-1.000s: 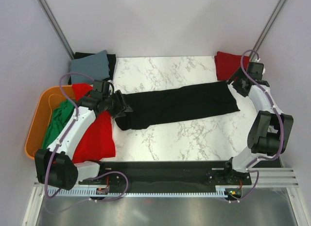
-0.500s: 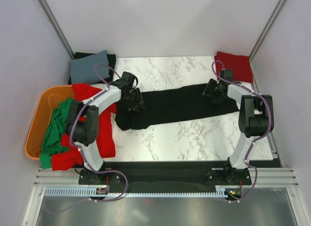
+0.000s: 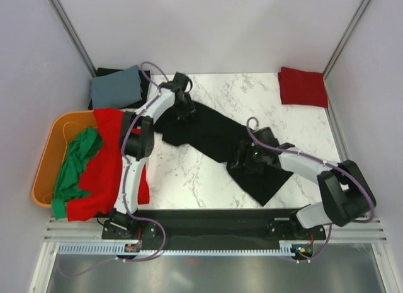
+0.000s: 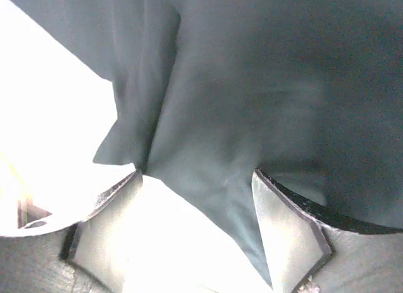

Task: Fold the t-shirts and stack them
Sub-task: Fold the tshirt

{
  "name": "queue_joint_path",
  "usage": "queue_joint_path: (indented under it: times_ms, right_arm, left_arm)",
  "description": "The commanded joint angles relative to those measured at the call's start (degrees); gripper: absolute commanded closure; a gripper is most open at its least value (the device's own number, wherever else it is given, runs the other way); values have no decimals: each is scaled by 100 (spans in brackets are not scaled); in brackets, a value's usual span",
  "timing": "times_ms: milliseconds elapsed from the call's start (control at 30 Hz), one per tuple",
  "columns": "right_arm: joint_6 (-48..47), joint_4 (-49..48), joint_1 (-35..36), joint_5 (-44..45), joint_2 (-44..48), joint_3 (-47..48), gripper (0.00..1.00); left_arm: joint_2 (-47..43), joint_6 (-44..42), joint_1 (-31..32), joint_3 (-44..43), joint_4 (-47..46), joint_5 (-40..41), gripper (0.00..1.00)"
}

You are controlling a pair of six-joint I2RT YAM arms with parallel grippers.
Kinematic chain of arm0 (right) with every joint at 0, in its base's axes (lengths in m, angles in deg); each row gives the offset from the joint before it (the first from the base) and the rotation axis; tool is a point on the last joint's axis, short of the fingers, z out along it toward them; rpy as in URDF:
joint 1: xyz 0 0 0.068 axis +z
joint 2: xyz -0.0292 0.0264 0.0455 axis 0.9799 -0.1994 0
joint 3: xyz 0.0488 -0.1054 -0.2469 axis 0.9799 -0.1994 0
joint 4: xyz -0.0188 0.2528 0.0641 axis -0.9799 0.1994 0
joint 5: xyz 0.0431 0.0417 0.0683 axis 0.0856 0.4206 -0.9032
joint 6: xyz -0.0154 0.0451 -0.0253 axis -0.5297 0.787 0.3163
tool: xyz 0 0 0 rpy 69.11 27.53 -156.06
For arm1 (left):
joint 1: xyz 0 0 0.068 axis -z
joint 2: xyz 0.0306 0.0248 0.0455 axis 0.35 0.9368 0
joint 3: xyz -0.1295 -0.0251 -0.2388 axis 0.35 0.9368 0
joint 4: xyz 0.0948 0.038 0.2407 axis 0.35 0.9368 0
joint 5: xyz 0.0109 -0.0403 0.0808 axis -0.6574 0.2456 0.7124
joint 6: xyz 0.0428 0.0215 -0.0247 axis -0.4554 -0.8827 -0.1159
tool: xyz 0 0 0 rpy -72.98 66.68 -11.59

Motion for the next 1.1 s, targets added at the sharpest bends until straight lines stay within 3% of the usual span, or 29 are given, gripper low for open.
queue_joint_path:
  times_ms: [0, 33, 100, 200, 367, 500, 600, 833, 1067]
  right_arm:
    - [1686, 466, 1579, -285, 932, -462, 22]
    - [1865, 492, 2297, -144, 1058, -262, 21]
    - [2095, 624, 2751, 41, 1260, 2, 20]
    - [1877, 1132, 3104, 225, 1287, 784, 20]
    - [570, 2091, 3095, 806, 831, 2427, 18]
    - [22, 2136, 2780, 850, 182, 3333, 18]
    - [-346, 1978, 2306, 789, -423, 3975, 18]
    - [-523, 1029, 1294, -862, -2542, 5510, 20]
    - [-577, 1037, 1012, -1653, -5073, 7841, 21]
  left_arm:
    - [1305, -155, 110, -1949, 660, 217, 51]
    - [1665, -234, 136, -3252, 958, -175, 51]
    - [2097, -278, 233, -4132, 918, -573, 49]
    - [1601, -576, 443, -3997, 190, -856, 39]
    - [-482, -1279, 603, -2440, -445, -689, 27]
    - [-2133, -1570, 533, -1255, -428, -172, 22]
    - [-3478, -1474, 253, 124, -402, 312, 18]
    - [-6844, -1632, 75, 3908, -744, 1287, 20]
    - [-9737, -1149, 75, 6023, -438, 630, 22]
